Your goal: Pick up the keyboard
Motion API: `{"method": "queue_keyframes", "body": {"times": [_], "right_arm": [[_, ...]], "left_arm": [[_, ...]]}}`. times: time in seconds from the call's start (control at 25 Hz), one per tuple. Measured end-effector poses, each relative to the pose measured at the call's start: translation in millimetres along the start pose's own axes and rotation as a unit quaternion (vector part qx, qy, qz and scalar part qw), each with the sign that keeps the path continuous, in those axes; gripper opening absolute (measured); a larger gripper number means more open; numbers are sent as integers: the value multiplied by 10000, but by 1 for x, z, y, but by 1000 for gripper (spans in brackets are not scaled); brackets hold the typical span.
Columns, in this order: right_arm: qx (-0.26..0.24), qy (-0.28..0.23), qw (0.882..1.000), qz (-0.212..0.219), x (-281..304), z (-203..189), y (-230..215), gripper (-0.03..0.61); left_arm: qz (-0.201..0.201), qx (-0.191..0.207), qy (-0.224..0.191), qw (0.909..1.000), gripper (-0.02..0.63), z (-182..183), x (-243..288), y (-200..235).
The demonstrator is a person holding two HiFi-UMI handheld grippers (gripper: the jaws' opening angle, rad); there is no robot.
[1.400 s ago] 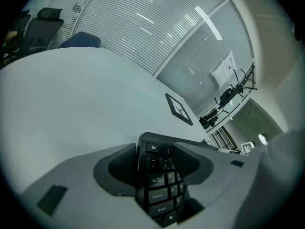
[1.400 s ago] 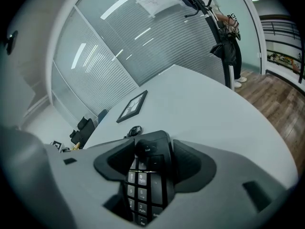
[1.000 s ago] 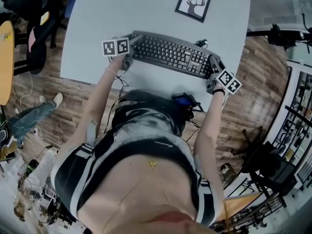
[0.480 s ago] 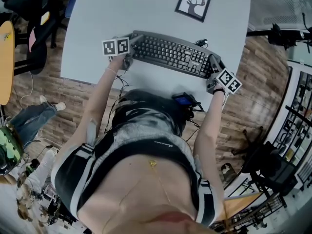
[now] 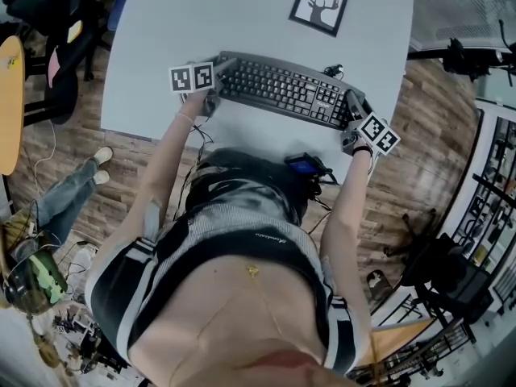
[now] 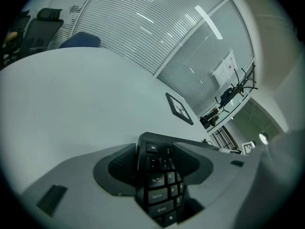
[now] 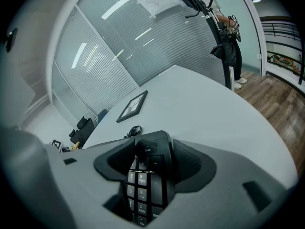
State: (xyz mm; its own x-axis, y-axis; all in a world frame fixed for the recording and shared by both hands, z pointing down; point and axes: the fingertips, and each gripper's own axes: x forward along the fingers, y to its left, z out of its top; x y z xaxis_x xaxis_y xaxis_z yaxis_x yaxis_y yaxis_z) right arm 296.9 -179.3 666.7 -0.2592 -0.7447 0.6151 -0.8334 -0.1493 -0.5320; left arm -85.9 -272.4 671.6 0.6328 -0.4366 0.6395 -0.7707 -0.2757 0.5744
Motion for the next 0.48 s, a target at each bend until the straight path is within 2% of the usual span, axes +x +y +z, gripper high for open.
{"method": "queue_keyframes", "body": {"times": [0.48], "right_arm": [[16,12,10000,18,1,0,0,253]], "left_arm": [[3,8,-11,10000,224,0,0,0]]}}
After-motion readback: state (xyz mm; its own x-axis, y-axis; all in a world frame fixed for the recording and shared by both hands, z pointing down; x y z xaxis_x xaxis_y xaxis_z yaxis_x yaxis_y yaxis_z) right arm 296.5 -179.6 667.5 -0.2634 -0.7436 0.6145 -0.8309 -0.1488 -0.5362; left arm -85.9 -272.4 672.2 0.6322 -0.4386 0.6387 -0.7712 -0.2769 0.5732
